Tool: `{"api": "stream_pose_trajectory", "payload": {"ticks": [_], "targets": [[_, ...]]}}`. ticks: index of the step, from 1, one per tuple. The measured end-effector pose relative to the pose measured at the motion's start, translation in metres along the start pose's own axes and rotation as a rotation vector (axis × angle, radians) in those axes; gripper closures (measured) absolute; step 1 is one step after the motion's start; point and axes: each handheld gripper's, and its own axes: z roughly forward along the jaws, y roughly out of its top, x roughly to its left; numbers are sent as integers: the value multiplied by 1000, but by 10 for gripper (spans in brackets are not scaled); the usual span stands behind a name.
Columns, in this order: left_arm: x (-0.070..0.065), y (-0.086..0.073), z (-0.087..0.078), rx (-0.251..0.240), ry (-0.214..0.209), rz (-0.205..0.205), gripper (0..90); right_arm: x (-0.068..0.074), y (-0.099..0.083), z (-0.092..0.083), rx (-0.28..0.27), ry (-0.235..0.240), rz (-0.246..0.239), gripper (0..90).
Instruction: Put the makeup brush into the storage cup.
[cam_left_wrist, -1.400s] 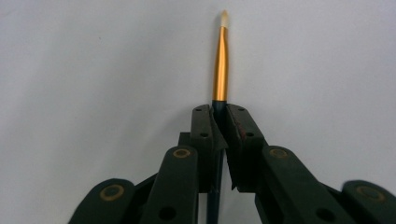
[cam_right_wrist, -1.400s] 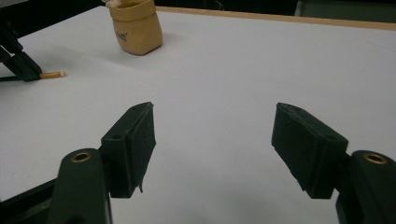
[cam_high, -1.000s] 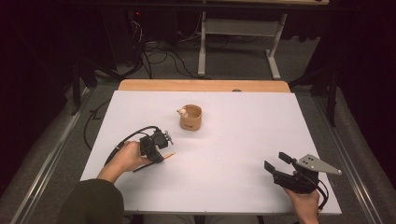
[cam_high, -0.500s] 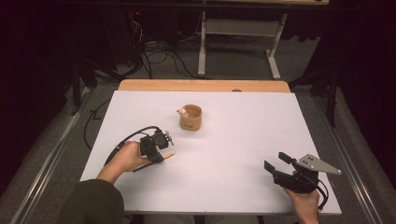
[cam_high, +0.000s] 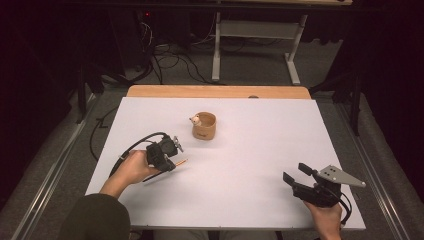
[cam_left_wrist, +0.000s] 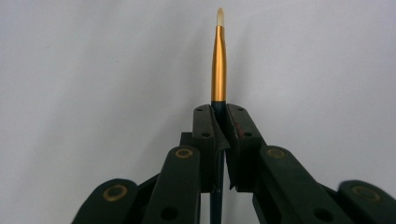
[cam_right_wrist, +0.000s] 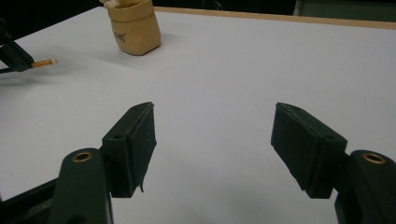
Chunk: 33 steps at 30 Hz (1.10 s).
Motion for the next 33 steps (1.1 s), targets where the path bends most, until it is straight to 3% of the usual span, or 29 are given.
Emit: {"api": "stream_pose_trajectory", "payload": {"ticks": [19,33], "targets": [[-1,-2,-23,-163,28,-18,831,0,0,0,0,-2,1,327],[4,-4,-37,-297,36,-72,831,0,0,0,0,-1,5,327]]}}
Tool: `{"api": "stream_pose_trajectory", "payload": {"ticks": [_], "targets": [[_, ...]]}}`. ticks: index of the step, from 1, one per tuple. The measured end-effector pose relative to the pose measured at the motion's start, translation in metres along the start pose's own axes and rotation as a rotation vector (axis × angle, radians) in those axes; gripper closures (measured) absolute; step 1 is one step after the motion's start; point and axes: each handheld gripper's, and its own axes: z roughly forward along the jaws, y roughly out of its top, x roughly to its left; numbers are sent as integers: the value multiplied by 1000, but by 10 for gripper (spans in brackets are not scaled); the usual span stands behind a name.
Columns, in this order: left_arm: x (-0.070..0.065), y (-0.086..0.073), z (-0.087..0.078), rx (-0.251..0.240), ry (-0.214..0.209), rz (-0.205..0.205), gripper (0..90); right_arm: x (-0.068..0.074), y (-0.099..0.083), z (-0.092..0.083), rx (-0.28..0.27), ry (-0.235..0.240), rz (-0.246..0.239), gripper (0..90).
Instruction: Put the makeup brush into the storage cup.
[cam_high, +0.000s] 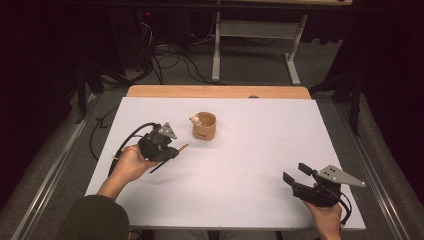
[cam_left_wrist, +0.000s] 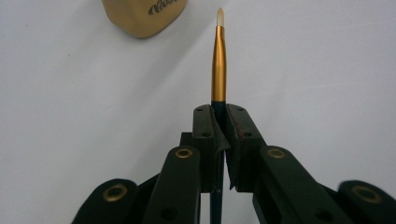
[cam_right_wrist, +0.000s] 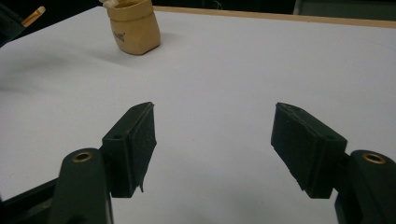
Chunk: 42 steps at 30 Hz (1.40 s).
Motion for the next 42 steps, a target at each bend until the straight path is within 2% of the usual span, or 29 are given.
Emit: {"api": "stream_pose_trajectory", "payload": {"ticks": [5,8,12,16,20,29,42], "targets": [[2,3,-5,-40,24,-13,831,0,0,0,-1,-2,-1,327],[4,5,-8,-88,40,-43,831,0,0,-1,-4,-1,2,327],[7,9,-13,-150,33,-77,831,-1,0,-1,-4,-3,2,327],[6,12,-15,-185,47,-88,831,0,0,-1,-8,-2,-1,328],[6,16,-16,-209,56,-89,831,0,0,-1,-7,-4,1,327],[9,23,-21,-295,61,-131,831,0,0,-2,-12,-1,1,327],[11,38,-19,-367,87,-144,831,0,1,-2,-12,0,-6,327]]}}
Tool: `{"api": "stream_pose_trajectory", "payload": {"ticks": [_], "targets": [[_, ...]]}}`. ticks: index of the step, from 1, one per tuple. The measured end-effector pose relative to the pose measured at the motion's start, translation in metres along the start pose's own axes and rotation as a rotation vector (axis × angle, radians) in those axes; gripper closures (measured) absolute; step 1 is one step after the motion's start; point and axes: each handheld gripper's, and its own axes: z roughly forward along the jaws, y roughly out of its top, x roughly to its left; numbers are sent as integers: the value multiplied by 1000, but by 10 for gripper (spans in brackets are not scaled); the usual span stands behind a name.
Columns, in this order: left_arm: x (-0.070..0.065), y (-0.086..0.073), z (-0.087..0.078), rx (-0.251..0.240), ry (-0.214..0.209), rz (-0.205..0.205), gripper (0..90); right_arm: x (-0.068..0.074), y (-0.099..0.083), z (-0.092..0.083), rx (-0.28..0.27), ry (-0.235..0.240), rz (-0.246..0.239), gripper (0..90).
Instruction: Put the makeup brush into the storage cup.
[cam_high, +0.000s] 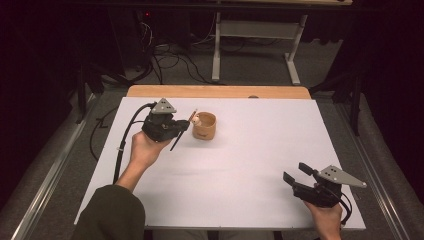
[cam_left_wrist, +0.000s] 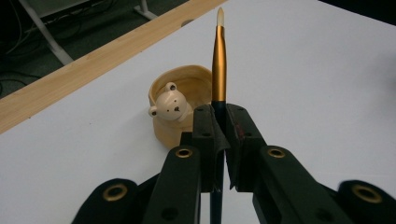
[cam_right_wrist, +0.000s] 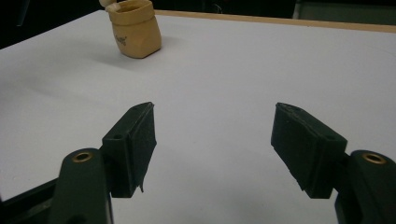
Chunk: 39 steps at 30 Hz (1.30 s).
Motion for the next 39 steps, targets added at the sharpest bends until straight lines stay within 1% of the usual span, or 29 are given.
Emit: {"api": "stream_pose_trajectory", "payload": {"ticks": [6,14,18,19,22,25,28,29,31,35,38,39], "targets": [[-1,8,4,-34,1,-9,832,-2,0,-1,-3,-1,10,327],[-3,19,12,-66,14,-5,831,-1,0,-1,-2,1,4,327],[-3,25,16,-85,10,-15,831,-1,0,-1,-8,3,10,327],[-3,26,18,-93,9,-24,831,-2,0,-2,-8,3,11,327],[-3,30,22,-96,7,-25,831,-2,0,-1,-5,2,11,327],[-3,34,27,-109,2,-39,832,-2,0,-1,-5,3,10,327],[-2,37,33,-110,6,-44,831,-2,0,-1,-5,3,13,327],[-3,38,35,-118,8,-54,831,-2,0,-1,-6,5,12,327],[-3,40,39,-114,11,-45,831,-2,0,-2,-8,4,13,327],[-3,43,45,-122,19,-40,831,-2,0,-2,-11,6,12,327],[-3,45,49,-129,21,-39,832,-2,0,-2,-9,5,15,326],[-3,46,50,-136,20,-46,832,-2,0,-2,-10,5,15,327]]}}
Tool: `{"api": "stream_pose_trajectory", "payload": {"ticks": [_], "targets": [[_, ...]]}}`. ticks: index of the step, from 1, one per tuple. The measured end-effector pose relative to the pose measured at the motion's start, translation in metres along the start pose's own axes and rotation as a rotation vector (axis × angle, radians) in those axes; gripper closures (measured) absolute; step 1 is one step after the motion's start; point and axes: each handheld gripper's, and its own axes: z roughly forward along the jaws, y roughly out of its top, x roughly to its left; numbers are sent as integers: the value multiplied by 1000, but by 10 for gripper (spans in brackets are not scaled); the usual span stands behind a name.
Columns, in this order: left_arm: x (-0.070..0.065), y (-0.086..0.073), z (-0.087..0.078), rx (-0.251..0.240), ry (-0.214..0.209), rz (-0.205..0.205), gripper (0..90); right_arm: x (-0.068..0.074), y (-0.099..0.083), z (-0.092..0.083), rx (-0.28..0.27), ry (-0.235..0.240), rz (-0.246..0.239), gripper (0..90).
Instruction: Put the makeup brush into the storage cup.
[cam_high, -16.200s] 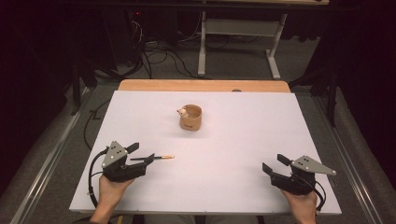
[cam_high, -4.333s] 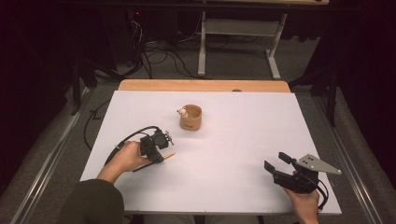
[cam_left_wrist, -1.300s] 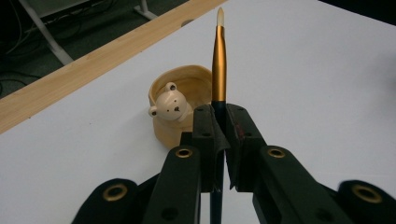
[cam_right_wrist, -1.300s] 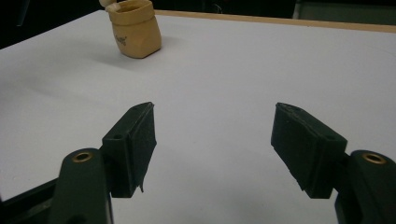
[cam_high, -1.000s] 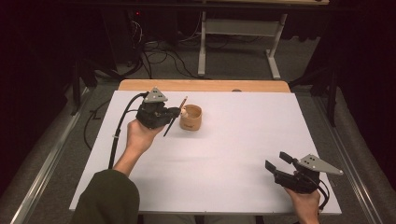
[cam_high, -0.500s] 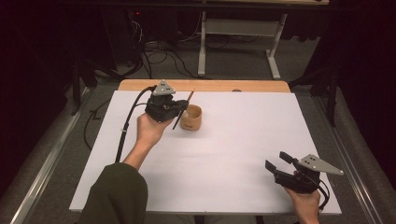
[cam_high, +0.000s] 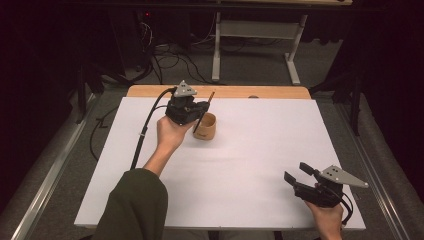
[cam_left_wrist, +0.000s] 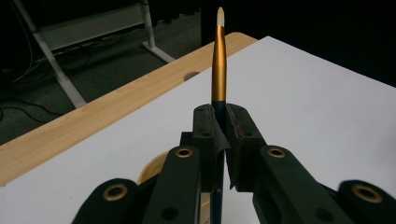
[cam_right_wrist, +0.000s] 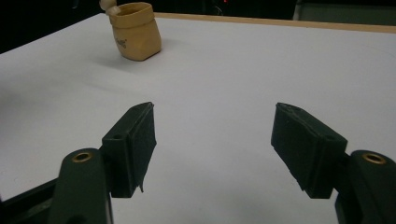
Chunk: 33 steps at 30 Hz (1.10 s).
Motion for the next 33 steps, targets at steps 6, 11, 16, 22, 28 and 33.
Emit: {"api": "stream_pose_trajectory", "payload": {"ticks": [6,11,16,22,28,33], "targets": [[2,2,7,-2,10,1,832,-1,0,0,-3,3,-1,326],[3,3,13,-11,20,1,832,0,0,0,-1,4,-1,327],[6,3,19,-20,31,-4,832,0,0,1,4,7,-4,326],[7,3,25,-25,38,-2,832,-1,0,1,4,10,-2,326],[9,4,32,-21,39,-18,831,-1,0,1,4,11,-2,326],[11,3,35,-40,47,-34,831,-1,-1,1,4,14,1,326]]}}
